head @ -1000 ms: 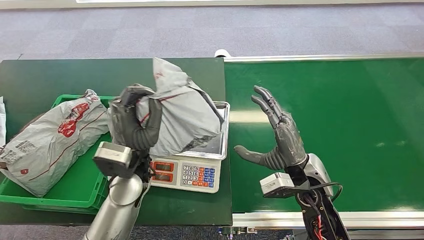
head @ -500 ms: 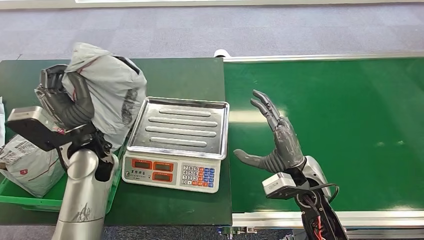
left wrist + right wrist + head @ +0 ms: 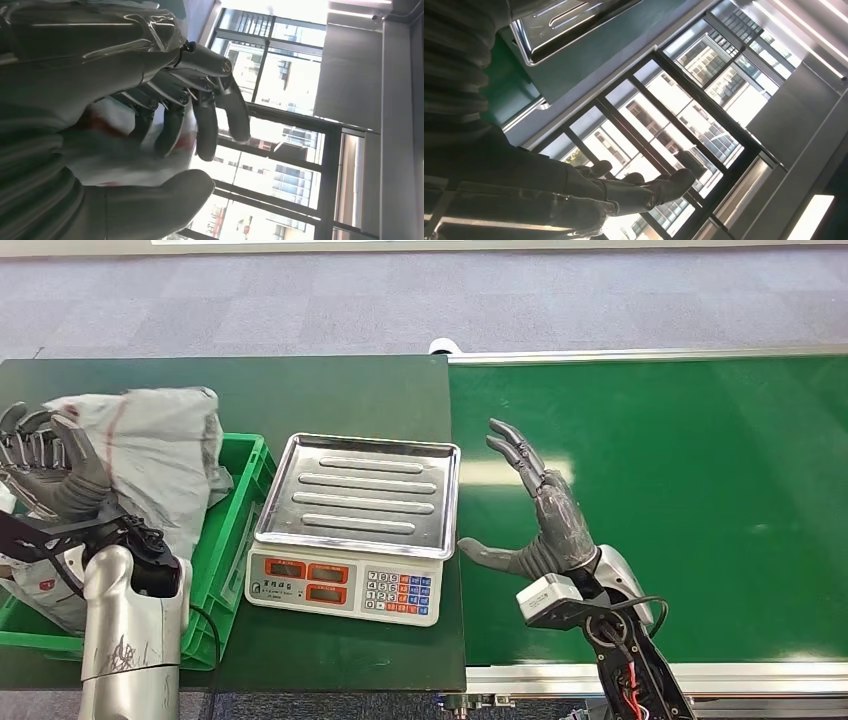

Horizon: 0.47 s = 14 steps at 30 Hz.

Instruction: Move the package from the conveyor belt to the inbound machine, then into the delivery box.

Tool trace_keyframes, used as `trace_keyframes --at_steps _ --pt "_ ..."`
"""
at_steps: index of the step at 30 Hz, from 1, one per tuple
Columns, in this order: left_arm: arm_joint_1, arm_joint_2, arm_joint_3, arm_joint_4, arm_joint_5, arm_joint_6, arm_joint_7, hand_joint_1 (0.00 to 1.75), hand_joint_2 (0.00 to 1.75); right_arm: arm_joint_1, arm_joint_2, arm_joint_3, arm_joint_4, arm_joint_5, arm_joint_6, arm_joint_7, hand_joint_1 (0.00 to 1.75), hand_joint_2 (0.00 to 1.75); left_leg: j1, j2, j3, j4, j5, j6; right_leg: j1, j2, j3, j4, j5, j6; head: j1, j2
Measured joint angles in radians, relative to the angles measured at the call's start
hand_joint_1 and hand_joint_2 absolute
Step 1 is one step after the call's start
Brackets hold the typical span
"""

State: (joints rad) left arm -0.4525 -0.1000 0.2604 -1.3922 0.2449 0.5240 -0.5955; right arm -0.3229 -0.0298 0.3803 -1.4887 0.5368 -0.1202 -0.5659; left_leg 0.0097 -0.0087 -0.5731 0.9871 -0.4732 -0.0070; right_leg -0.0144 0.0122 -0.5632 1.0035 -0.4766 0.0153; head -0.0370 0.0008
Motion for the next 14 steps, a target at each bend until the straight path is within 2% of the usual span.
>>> trace_keyframes --at_steps 8,14 --pt "0.067 -0.034 -0.062 -0.104 -0.048 0.001 -0.010 0.00 1.75 -0.005 0.005 0.011 0.022 -0.004 0.013 0.002 0.00 1.75 0.000 0.000 0.000 0.000 0.000 0.000 0.000 0.000 0.000 0.000 0.000 0.000 0.000 0.000" --pt "0.147 -0.057 -0.216 -0.239 -0.173 -0.009 -0.068 0.00 1.75 -0.009 0.009 0.012 0.025 -0.006 0.016 0.009 0.00 1.75 0.000 0.000 0.000 0.000 0.000 0.000 0.000 0.000 0.000 0.000 0.000 0.000 0.000 0.000"
